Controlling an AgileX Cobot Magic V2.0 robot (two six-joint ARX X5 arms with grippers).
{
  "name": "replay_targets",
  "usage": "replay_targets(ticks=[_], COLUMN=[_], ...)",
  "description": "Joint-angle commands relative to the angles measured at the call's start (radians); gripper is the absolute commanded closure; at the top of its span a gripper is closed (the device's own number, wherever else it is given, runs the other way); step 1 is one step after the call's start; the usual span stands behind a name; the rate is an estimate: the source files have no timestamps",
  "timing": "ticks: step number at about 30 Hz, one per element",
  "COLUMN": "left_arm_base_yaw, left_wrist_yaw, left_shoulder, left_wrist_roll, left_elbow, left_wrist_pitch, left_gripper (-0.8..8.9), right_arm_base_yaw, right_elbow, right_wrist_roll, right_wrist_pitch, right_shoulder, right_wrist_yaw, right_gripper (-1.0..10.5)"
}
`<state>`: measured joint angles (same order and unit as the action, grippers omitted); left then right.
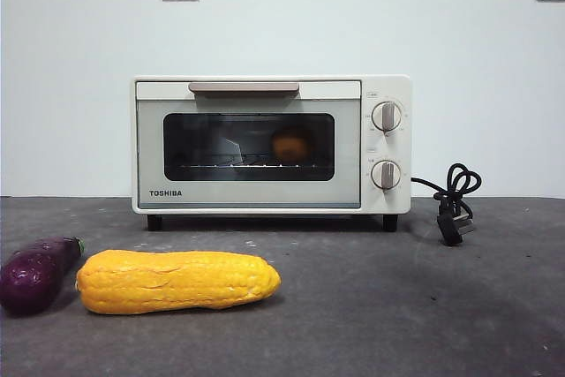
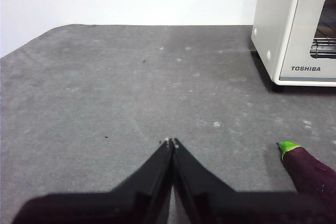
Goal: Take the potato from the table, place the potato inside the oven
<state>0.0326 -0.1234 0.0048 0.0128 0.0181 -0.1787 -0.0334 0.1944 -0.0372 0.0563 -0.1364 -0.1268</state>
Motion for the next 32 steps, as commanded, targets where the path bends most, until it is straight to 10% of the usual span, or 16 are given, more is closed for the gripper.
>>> replay_targets(ticks=[1, 32], left_arm_base_yaw=[0.002, 0.001], left_wrist_yaw=[-0.003, -0.003], left_shoulder=[-0.003, -0.003], left_wrist_roll=[0.011, 0.011], left_elbow=[-0.014, -0.014], left_wrist_pitch=[0.003, 0.003], left_gripper=[8.17, 8.17], right_arm_base_yaw=[0.000, 0.000], right_elbow=[-0.080, -0.188], right_wrist_roll=[-0.021, -0.092], right_wrist_pitch=[-0.010, 0.117], right_shoulder=[0.054, 0.135], right_wrist_yaw=[0.005, 0.003], right_gripper=[9.5, 9.5])
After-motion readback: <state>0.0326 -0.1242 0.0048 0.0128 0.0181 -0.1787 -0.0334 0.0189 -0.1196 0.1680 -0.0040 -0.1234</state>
